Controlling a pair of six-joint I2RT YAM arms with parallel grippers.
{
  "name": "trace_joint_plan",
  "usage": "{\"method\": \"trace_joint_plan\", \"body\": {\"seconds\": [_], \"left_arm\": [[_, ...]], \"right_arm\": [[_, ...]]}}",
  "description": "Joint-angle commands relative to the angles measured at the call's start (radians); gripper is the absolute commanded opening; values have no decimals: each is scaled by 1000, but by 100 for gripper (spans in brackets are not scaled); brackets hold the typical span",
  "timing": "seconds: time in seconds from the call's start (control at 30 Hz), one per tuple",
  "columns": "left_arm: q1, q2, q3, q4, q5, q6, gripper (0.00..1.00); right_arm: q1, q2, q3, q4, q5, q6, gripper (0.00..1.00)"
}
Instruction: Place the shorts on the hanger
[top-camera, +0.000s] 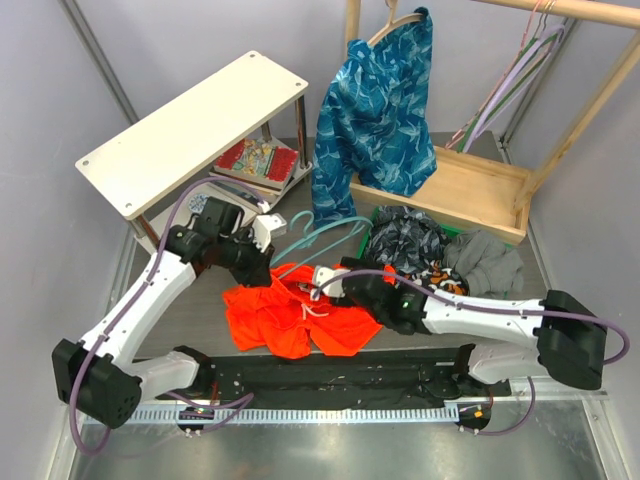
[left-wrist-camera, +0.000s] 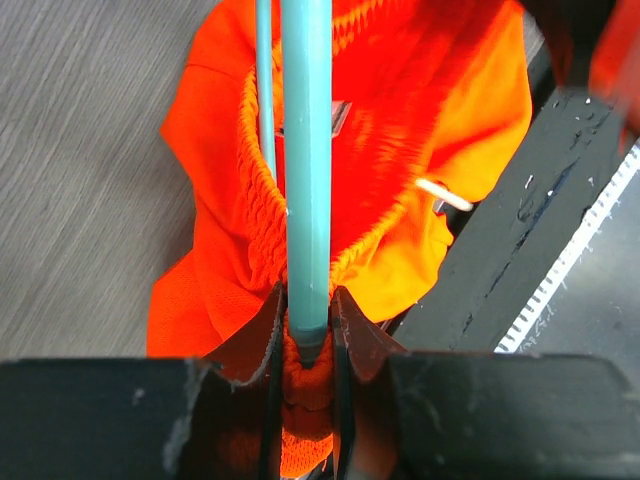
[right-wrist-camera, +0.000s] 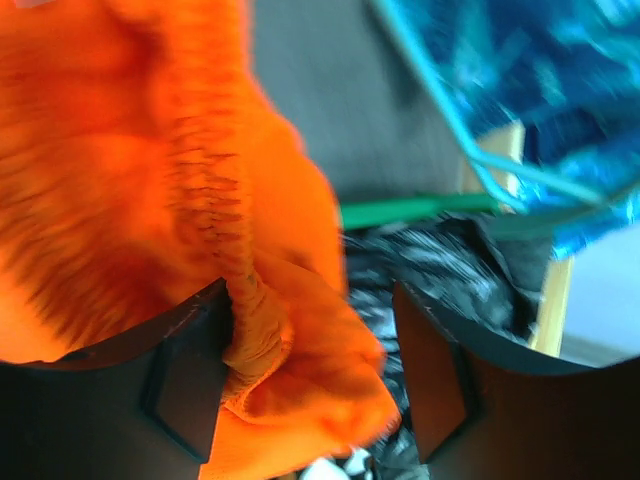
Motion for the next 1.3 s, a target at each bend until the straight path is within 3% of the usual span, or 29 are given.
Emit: {"method": "trace_joint_plan", "body": {"seconds": [0.0, 0.13, 0.17, 0.33, 0.4, 0.47, 0.63, 0.9, 1.27], "left_arm": [[18, -48, 48, -13, 33, -13, 0], [40, -47, 63, -27, 50, -19, 0], [47, -48, 68, -30, 55, -22, 0], [90, -79, 83, -53, 59, -17, 0], [103, -111, 82, -65, 68, -5, 0], [106, -132, 73, -65, 61, 3, 0], [123, -171, 57, -82, 19, 20, 0], [144, -249, -6, -126, -11, 130, 0], [146, -301, -46, -260, 50, 386, 0]], "right_arm": [[-79, -79, 43, -65, 49, 1, 66], [-121, -136, 34, -99, 9, 8, 61], [-134, -139, 34, -103, 4, 22, 52], [-280, -169, 101, -251, -132, 110, 38], [-314, -205, 118, -287, -168, 127, 12], [-358, -246, 119, -289, -218, 128, 1], [-450, -280, 135, -318, -269, 165, 1], [-712, -272, 175, -352, -456, 202, 1], [-800, -202, 202, -343, -568, 205, 1]]}}
